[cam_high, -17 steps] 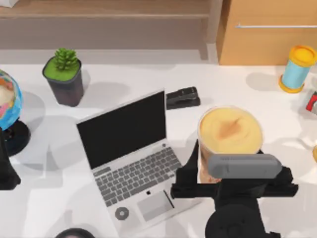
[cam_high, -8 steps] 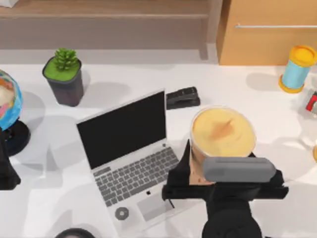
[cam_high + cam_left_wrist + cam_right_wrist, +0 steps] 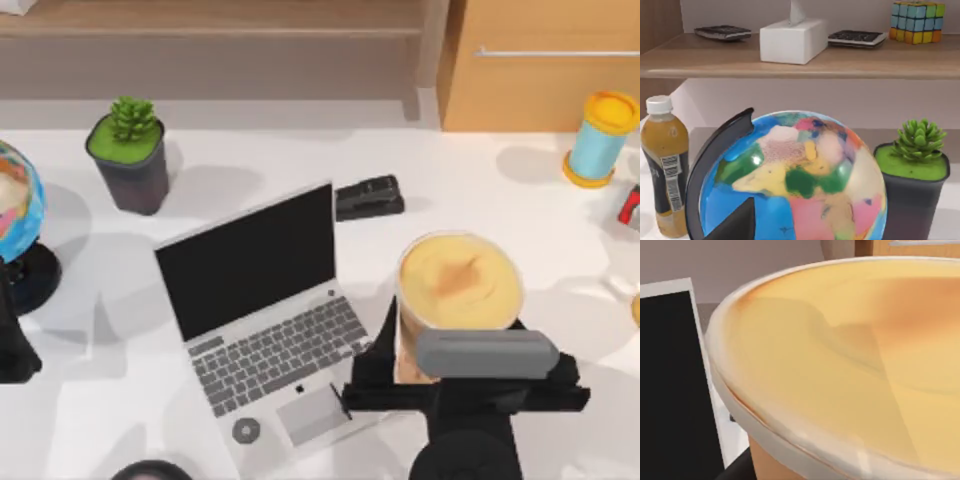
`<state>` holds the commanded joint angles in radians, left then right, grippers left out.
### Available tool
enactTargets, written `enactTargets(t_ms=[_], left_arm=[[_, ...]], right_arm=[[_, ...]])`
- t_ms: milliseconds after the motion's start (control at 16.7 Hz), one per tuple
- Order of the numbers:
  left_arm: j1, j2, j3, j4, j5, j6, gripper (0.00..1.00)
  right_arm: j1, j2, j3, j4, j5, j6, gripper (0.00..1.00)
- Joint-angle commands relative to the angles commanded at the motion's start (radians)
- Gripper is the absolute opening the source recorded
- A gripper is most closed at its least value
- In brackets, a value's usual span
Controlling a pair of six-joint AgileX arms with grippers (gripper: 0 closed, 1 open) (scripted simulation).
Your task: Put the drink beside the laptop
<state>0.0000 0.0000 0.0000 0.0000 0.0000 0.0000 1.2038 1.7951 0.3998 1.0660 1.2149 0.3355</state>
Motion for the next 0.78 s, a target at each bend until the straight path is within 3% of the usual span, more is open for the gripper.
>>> enactTargets(t_ms=[360, 780], left_arm=[[0.000, 0.000, 0.000, 0.000, 0.000, 0.000, 1.00], [0.000, 0.000, 0.000, 0.000, 0.000, 0.000, 1.00]], right_arm=[[-0.003, 0.014, -0.013, -0.006, -0.002, 0.000, 0.00], [-0.003, 0.014, -0.013, -0.006, -0.002, 0.000, 0.53]])
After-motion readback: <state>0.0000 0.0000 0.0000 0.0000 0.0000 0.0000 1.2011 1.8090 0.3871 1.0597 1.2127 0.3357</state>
